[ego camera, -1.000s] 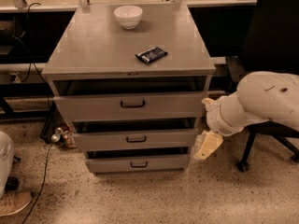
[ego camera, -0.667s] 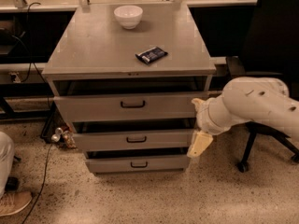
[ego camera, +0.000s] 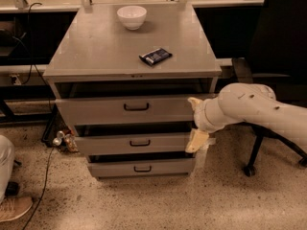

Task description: Open top drawer

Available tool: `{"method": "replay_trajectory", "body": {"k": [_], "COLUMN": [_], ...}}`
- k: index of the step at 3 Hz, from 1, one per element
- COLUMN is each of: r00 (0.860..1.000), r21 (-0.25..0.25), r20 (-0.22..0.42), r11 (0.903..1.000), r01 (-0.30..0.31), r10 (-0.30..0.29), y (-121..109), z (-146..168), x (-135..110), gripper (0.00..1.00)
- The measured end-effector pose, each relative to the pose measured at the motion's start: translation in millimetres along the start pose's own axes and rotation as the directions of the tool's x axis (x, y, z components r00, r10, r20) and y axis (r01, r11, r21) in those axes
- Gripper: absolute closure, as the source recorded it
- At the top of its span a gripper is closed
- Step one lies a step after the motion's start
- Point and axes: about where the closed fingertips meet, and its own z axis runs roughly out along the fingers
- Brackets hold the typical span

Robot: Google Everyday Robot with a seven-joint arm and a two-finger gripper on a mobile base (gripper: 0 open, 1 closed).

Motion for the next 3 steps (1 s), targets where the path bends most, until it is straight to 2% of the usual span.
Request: {"method": "replay_trajectory", "body": {"k": [1,3], "r00": [0.999,0.994], "r21": [0.032,0.103], "r20": [0.031,0.072], "r11": [0.9994,0.9918], "r01": [0.015,0.075], "r10": [-0.016,-0.083], "y": [-18.8,-50.2], "z": [14.1,26.2], "x": [-1.7,-25.6], "gripper": [0.0,0.0]}}
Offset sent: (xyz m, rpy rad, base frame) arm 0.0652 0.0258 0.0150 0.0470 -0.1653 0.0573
